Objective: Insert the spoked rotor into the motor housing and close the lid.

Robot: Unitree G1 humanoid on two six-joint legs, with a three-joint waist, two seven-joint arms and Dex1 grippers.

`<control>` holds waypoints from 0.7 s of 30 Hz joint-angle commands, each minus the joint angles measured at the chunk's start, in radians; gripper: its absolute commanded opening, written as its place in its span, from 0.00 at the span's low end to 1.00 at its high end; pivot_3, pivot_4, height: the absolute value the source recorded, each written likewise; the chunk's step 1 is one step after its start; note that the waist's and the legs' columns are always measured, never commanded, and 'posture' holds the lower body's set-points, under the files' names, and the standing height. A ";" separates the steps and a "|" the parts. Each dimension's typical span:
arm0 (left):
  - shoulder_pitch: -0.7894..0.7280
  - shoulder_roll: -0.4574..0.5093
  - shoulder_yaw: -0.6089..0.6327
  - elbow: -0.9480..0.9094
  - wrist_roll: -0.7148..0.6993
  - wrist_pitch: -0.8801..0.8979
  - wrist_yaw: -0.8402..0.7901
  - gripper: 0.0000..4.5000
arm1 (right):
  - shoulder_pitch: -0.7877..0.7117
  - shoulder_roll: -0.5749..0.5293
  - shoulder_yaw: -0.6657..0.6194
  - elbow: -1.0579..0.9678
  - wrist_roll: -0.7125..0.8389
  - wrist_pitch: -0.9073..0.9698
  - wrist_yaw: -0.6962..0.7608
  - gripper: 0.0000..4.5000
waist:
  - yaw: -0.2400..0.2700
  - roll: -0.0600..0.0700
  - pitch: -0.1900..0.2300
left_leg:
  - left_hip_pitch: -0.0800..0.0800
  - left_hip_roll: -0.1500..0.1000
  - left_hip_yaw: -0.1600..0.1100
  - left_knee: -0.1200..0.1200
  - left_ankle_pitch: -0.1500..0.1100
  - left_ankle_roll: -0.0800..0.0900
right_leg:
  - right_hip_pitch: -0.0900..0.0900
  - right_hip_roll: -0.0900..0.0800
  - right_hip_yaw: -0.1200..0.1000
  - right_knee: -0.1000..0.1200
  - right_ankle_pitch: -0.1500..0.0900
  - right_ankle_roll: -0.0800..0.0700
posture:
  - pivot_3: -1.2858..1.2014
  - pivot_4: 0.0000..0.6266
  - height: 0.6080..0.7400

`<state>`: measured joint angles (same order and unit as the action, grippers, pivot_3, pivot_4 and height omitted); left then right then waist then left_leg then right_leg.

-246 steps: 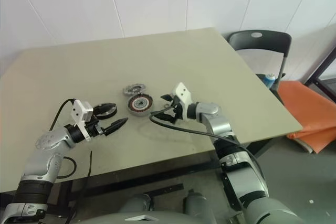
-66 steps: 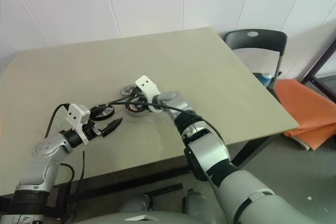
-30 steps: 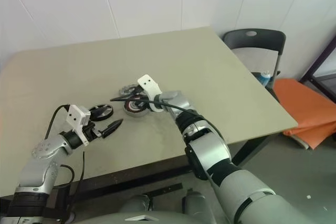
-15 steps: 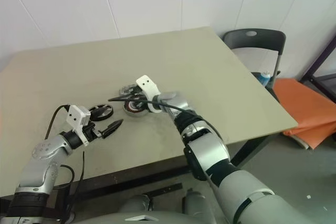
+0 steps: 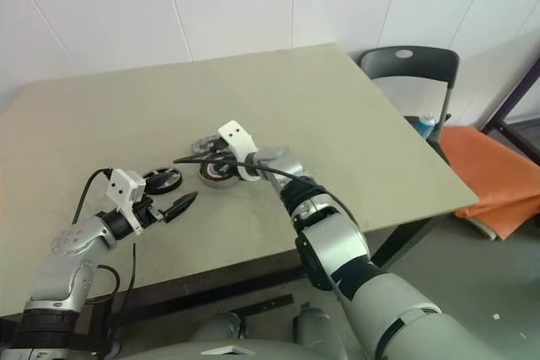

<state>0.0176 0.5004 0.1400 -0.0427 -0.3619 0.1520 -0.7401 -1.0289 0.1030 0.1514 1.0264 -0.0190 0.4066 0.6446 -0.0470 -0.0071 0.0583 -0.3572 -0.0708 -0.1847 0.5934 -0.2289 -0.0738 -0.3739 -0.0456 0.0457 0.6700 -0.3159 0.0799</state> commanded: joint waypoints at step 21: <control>-0.009 0.002 0.014 -0.027 -0.007 0.003 0.001 1.00 | -0.016 0.021 -0.014 -0.030 0.014 -0.006 -0.001 0.16 | 0.000 0.000 0.000 | 0.000 0.000 0.000 0.000 0.000 0.000 | 0.000 0.000 0.000 0.000 0.000 0.000 | 0.52 0.00 1.00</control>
<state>0.0176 0.4995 0.1399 -0.0427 -0.3618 0.1658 -0.7388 -1.0287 0.1213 0.1490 1.0264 -0.0164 0.4088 0.6445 -0.0470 -0.0070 0.0583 -0.3573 -0.0707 -0.1848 0.5933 -0.2289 -0.0738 -0.3740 -0.0458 0.0457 0.6700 -0.3159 0.0799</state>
